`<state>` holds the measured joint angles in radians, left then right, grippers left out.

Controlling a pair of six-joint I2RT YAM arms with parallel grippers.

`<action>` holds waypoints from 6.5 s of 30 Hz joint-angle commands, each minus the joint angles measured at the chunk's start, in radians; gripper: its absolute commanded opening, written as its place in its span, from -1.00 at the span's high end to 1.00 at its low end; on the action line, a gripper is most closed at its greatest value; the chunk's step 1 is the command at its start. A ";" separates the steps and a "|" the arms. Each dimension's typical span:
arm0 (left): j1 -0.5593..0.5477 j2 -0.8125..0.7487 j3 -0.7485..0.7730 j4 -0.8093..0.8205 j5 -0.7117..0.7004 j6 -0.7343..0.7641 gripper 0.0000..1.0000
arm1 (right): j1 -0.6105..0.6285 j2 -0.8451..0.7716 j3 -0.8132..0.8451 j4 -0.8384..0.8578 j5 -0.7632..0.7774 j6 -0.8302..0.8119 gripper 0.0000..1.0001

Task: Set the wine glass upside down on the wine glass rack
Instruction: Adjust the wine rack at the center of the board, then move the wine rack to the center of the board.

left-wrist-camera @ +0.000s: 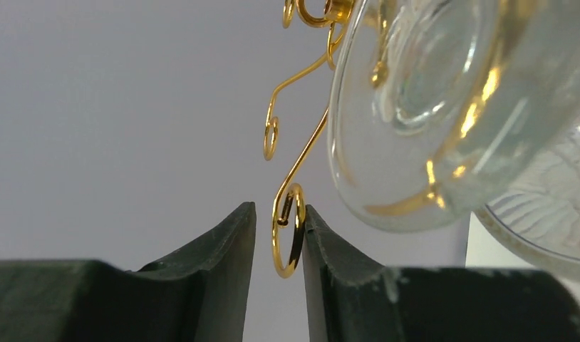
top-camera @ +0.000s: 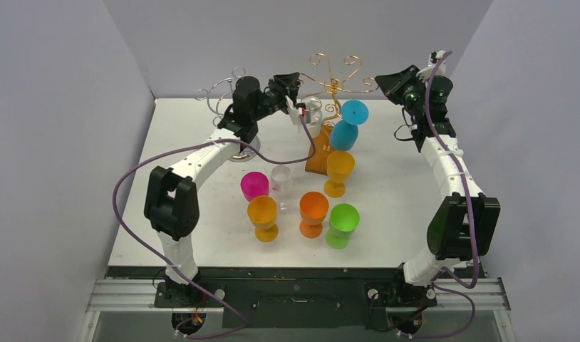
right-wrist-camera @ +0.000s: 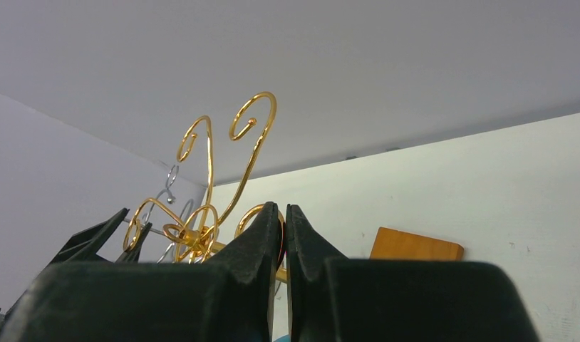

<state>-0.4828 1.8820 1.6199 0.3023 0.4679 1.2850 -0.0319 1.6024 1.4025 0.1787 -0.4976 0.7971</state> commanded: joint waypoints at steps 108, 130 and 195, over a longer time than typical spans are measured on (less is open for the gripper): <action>-0.119 0.085 0.872 -0.869 -0.425 -1.219 -0.64 | -0.103 -0.091 -0.028 -0.231 0.139 0.011 0.20; -0.091 0.117 0.787 -0.871 -0.356 -1.211 -0.60 | -0.036 -0.075 -0.002 -0.243 0.105 -0.002 0.35; 0.016 -0.119 0.707 -0.842 -0.390 -1.279 -0.75 | 0.313 0.356 -0.464 0.224 0.217 0.389 1.00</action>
<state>-0.4755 1.8156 2.3367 -0.5869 0.0875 0.0135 0.2276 1.9171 0.8974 0.3347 -0.2703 1.1416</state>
